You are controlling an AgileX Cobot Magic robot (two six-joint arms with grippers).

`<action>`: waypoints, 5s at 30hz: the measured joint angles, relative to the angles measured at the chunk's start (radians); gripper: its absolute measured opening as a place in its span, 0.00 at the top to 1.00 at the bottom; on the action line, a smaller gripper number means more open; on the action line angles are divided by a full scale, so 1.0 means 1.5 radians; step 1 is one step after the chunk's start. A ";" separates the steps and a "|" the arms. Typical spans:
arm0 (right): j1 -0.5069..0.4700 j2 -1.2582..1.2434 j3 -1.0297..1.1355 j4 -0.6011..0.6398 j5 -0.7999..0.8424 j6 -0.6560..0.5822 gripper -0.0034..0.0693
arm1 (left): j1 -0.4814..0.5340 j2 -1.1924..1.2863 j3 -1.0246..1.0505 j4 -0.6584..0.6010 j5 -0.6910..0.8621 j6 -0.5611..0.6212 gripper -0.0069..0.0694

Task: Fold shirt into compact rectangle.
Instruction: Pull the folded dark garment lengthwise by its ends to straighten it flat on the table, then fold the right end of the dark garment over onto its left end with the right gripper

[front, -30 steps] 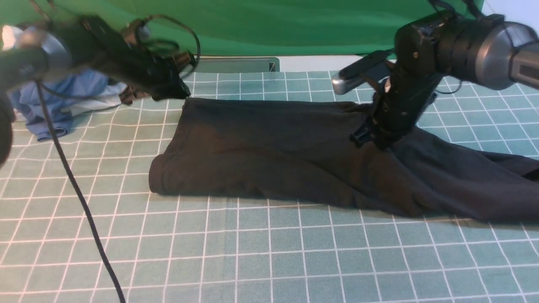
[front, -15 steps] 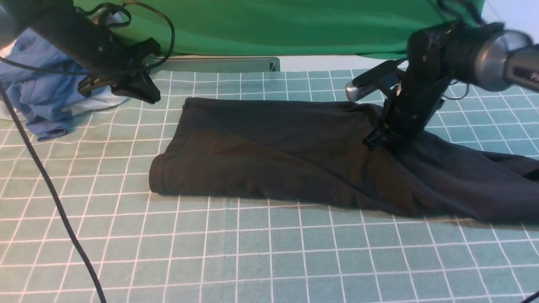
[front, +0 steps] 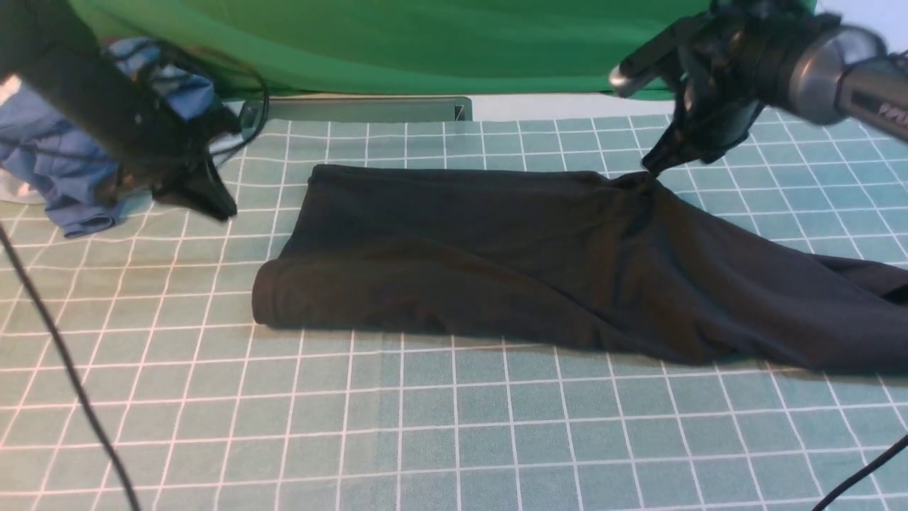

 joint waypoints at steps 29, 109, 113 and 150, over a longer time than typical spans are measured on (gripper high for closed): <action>-0.046 -0.424 0.340 0.192 0.041 -0.031 0.91 | -0.148 -0.141 0.171 0.081 -0.034 -0.094 0.35; -0.319 -0.143 0.394 0.347 -0.057 -0.118 0.19 | -0.187 -0.259 0.388 0.231 -0.098 -0.209 0.77; -0.319 -0.129 0.387 0.350 -0.054 -0.117 0.20 | -0.187 -0.259 0.388 0.233 -0.098 -0.211 0.77; -0.413 -0.166 0.369 0.329 0.106 -0.101 0.81 | -0.191 -0.278 0.450 0.189 -0.155 -0.143 0.77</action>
